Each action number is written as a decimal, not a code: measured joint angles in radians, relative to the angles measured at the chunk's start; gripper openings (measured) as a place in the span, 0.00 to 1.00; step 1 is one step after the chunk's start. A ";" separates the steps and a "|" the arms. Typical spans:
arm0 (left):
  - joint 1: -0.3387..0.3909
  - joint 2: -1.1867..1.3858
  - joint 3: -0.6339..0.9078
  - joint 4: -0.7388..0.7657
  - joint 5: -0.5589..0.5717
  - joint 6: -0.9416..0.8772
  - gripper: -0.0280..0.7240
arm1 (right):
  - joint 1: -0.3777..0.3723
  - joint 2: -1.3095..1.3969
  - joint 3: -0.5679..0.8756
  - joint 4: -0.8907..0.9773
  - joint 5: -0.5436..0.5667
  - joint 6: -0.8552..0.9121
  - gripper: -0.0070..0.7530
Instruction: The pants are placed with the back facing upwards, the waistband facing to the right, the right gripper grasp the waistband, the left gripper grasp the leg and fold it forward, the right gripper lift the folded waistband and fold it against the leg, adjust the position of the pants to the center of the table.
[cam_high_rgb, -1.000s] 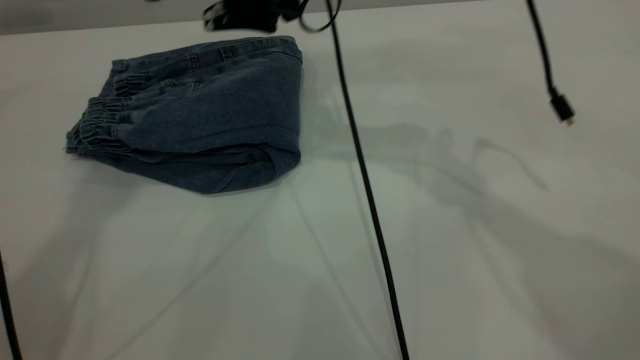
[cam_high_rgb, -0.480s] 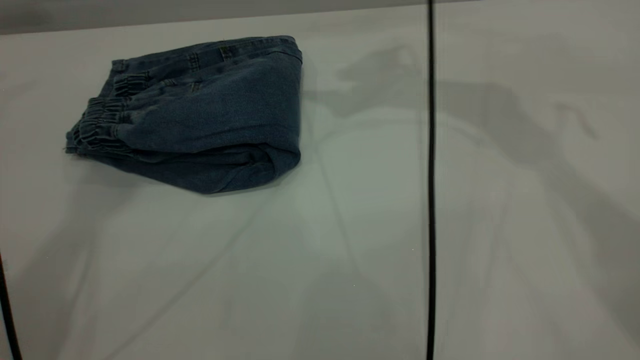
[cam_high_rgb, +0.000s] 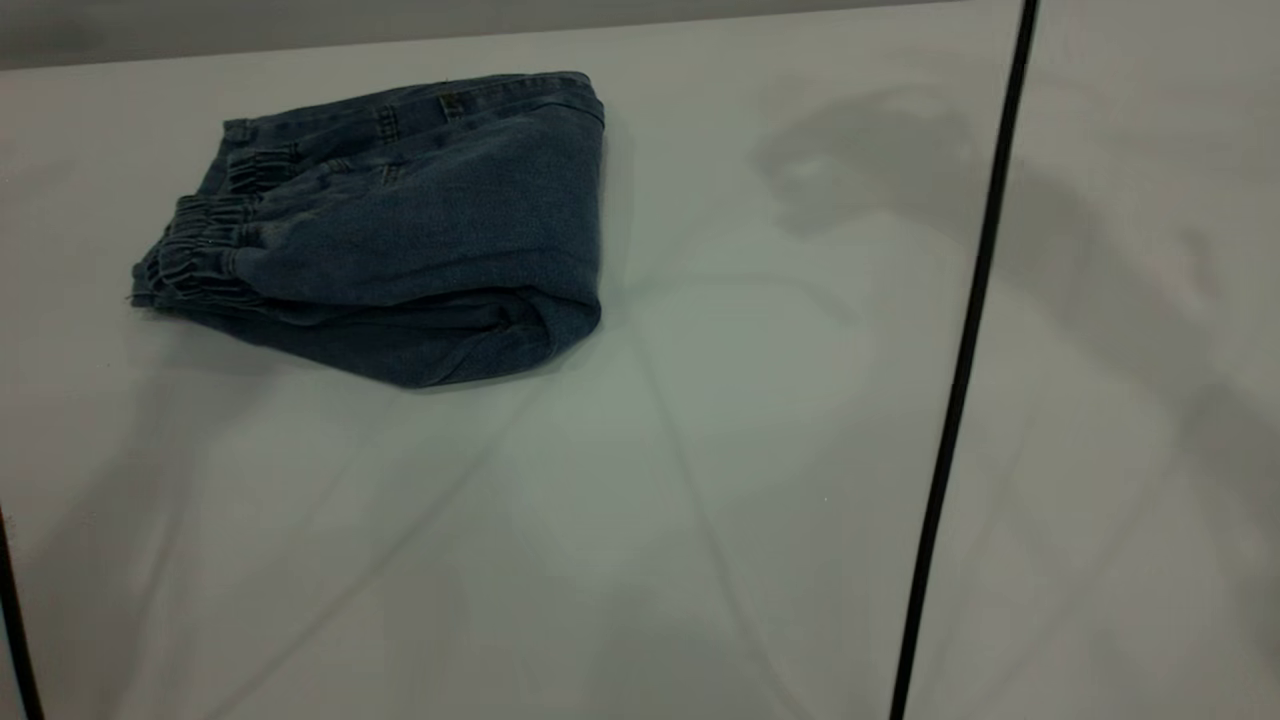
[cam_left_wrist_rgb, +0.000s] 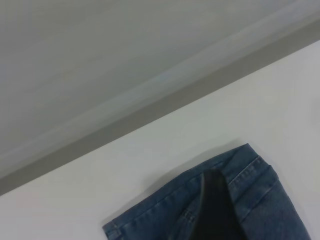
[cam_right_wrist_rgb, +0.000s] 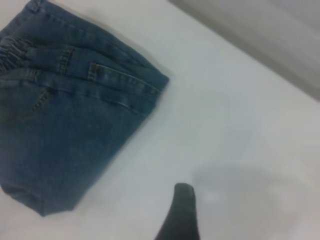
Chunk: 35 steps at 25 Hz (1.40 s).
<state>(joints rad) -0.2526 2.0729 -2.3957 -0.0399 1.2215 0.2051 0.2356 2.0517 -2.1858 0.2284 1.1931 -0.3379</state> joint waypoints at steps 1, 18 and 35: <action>0.000 0.000 0.000 0.011 0.000 -0.001 0.64 | 0.000 -0.024 0.000 -0.001 0.019 0.010 0.78; -0.001 0.022 0.318 -0.013 -0.005 0.029 0.64 | 0.047 -0.530 0.048 0.024 0.031 0.085 0.78; -0.001 0.364 0.362 -0.019 -0.006 0.189 0.64 | 0.105 -0.914 0.429 0.005 -0.186 0.047 0.78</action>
<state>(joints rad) -0.2535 2.4366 -2.0334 -0.0586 1.2157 0.3941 0.3403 1.1378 -1.7572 0.2331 1.0074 -0.2914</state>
